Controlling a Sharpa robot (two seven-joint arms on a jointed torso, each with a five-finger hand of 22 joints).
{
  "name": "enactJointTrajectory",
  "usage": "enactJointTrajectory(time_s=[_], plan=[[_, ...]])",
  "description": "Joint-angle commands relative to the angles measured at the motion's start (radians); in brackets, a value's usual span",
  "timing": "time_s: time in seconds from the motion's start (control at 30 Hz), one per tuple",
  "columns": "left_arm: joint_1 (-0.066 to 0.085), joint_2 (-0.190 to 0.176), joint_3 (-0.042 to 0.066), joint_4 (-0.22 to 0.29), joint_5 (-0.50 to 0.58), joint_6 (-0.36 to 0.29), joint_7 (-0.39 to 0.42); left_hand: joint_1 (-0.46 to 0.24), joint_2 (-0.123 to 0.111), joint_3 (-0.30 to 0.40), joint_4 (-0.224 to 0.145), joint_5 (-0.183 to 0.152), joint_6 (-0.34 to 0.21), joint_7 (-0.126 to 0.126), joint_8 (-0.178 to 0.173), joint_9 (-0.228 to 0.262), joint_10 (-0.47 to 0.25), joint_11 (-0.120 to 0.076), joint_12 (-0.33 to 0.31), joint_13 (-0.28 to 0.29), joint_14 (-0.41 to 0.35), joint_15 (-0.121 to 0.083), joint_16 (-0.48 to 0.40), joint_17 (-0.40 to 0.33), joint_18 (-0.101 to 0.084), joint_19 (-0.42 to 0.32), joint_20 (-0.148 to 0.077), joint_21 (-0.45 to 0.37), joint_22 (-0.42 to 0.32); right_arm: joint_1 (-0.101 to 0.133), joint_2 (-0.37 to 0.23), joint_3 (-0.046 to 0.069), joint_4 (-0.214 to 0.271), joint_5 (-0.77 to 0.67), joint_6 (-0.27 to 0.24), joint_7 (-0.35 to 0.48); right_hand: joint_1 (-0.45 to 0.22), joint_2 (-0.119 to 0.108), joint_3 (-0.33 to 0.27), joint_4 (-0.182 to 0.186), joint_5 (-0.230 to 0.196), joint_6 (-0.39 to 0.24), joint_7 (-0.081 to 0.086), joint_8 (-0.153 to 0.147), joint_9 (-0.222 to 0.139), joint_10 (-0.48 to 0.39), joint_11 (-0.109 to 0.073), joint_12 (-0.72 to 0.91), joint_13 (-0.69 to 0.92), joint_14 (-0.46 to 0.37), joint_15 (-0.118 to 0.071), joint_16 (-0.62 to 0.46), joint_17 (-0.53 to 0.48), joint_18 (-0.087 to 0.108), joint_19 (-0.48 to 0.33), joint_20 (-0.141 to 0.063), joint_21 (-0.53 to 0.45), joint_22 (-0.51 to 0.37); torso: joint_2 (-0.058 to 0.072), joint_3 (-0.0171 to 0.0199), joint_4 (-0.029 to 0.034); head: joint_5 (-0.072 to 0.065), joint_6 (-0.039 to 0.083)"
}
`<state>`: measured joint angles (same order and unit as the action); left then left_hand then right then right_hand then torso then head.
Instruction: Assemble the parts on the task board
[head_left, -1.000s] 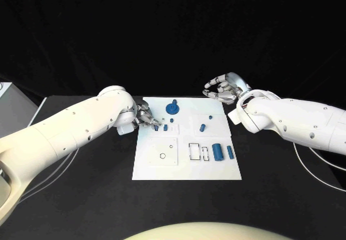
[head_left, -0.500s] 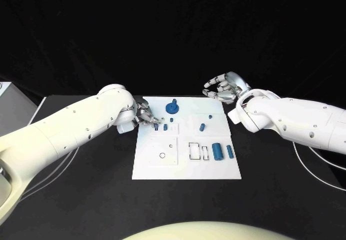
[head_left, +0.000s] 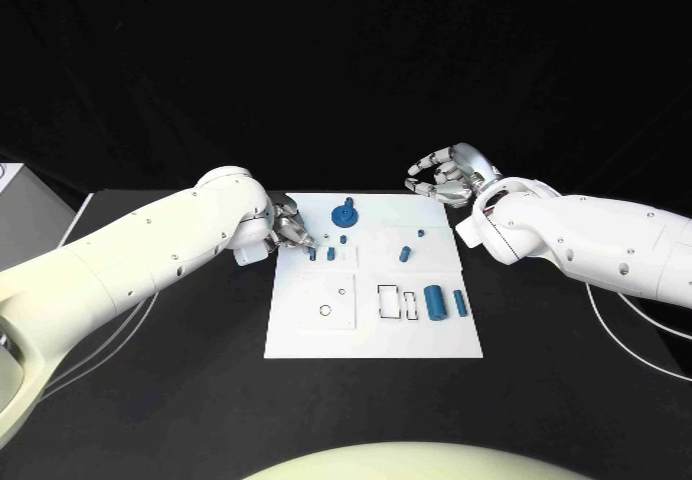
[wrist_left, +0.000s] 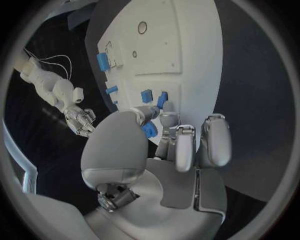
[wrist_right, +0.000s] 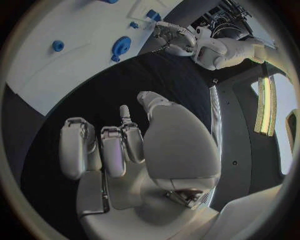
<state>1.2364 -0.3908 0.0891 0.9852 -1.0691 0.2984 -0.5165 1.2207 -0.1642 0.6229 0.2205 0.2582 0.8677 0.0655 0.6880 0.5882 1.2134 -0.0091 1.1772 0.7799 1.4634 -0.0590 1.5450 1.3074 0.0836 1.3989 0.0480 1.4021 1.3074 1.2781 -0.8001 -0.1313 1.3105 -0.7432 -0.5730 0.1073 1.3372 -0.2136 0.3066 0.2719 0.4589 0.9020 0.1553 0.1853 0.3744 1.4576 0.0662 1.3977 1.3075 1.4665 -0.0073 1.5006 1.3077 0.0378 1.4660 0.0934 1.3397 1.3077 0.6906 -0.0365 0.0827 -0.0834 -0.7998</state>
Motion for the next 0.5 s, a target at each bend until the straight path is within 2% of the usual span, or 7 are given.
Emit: enactJointTrajectory(time_s=[0.03, 0.1, 0.23, 0.5], plan=[[0.001, 0.002, -0.001, 0.000, 0.016, 0.024, 0.003, -0.008, -0.015, 0.008, 0.002, -0.001, -0.006, 0.001, 0.006, 0.002, -0.007, 0.003, 0.005, -0.002, 0.092, -0.004, 0.002, 0.214, -0.018, -0.002, -0.003, 0.002, 0.027, 0.000, 0.000, 0.000, 0.001, -0.009, 0.017, 0.003, -0.002, -0.007, 0.008, 0.000, 0.005, -0.006, -0.002, -0.004, 0.001, 0.003, -0.001, 0.003, 0.131, 0.067, -0.005, -0.004, 0.104, 0.012, 0.025, -0.005, -0.002, 0.123, 0.000, -0.0001, 0.0002, 0.000, 0.001], [0.001, 0.002, -0.001, -0.001, 0.017, 0.022, 0.003, -0.035, -0.025, 0.004, 0.016, -0.006, -0.005, 0.003, 0.010, 0.004, -0.006, 0.005, 0.007, -0.001, 0.091, -0.002, 0.001, 0.213, -0.018, -0.003, -0.002, 0.001, 0.027, 0.000, 0.001, 0.000, 0.001, -0.009, 0.017, 0.003, -0.002, -0.007, 0.008, 0.000, 0.005, -0.006, -0.002, -0.004, 0.001, 0.003, -0.001, 0.003, 0.131, 0.067, -0.005, -0.004, 0.104, 0.012, 0.025, -0.005, -0.002, 0.123, 0.000, 0.0000, 0.0000, 0.000, 0.002], [0.001, 0.002, -0.001, -0.001, 0.018, 0.021, 0.003, -0.043, -0.026, 0.003, 0.019, -0.007, -0.004, 0.003, 0.012, 0.004, -0.005, 0.006, 0.008, -0.001, 0.092, -0.002, 0.002, 0.214, -0.018, -0.003, -0.002, 0.001, 0.027, 0.000, 0.001, 0.000, 0.000, -0.009, 0.018, 0.003, -0.002, -0.007, 0.008, 0.000, 0.005, -0.006, -0.002, -0.004, 0.001, 0.003, -0.001, 0.003, 0.131, 0.067, -0.005, -0.004, 0.104, 0.012, 0.025, -0.005, -0.002, 0.123, 0.000, 0.0005, -0.0006, 0.000, 0.002], [0.001, 0.000, -0.002, 0.005, 0.029, 0.040, 0.003, -0.014, -0.032, 0.053, -0.028, 0.004, -0.014, -0.001, 0.016, 0.005, -0.013, 0.002, 0.003, -0.008, 0.091, -0.005, 0.001, 0.212, -0.018, -0.005, -0.003, 0.000, 0.026, 0.000, 0.001, 0.000, 0.000, -0.009, 0.018, 0.004, -0.004, -0.007, 0.009, 0.001, 0.005, -0.006, -0.002, -0.004, 0.001, 0.004, -0.001, 0.004, 0.131, 0.067, -0.005, -0.004, 0.104, 0.012, 0.025, -0.005, -0.001, 0.123, 0.000, 0.0003, -0.0002, -0.001, 0.002]])
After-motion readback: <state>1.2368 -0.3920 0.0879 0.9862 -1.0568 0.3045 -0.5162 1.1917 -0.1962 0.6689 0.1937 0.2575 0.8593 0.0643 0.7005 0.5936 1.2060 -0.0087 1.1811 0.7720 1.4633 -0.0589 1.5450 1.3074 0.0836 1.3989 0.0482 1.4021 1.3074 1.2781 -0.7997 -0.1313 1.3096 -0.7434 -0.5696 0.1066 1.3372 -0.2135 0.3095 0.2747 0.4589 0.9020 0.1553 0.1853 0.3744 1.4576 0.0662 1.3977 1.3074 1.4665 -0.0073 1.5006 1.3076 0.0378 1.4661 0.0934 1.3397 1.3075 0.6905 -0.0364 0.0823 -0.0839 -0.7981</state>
